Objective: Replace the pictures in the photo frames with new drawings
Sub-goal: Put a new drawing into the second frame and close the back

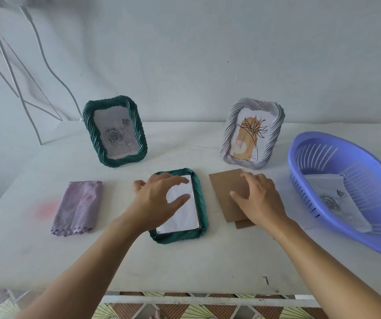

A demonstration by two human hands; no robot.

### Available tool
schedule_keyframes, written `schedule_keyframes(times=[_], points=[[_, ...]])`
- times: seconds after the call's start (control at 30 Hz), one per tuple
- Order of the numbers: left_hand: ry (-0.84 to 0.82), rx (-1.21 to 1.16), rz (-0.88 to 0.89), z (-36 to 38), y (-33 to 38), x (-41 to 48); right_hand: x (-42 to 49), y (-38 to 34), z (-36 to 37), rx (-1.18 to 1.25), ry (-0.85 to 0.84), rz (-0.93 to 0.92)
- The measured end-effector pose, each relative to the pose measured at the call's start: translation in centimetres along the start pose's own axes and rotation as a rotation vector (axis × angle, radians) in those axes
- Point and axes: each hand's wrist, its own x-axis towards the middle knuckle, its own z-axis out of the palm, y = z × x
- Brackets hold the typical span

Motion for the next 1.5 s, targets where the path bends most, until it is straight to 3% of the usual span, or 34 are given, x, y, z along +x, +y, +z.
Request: schedule_keyframes(times=[0.33,0.5,0.6,0.77,0.93,1.03,1.13,1.3,1.5], points=[[-0.117,0.154,0.117,6.4,6.5,2.0,0.2,0.6,-0.5,0.086,-0.048,0.041],[-0.134,0.143,0.059,6.4,7.2,2.2,0.4,0.6,-0.8,0.429,0.091,0.040],[-0.137,0.059,0.026,6.0,7.6,2.1,0.2,-0.5,-1.3,0.677,0.105,0.020],[-0.136,-0.298,-0.031,4.2,8.7,1.8,-0.5,-1.9,-0.9,0.807,0.156,-0.023],[-0.128,-0.575,-0.085,3.8,8.2,2.1,-0.9,-2.4,-0.8,1.007,0.061,0.000],[-0.089,-0.625,-0.101,3.4,8.2,1.8,-1.2,-2.6,-0.9,1.109,-0.041,0.050],[-0.017,-0.650,-0.133,3.2,7.3,1.4,-1.6,-2.7,-0.9,1.112,-0.100,0.025],[0.121,-0.793,-0.153,2.3,5.7,0.4,-1.8,-2.6,0.1,0.841,-0.072,-0.129],[0.249,-0.859,-0.190,0.9,3.6,-1.3,-1.8,-5.1,-0.2,0.940,-0.075,-0.095]])
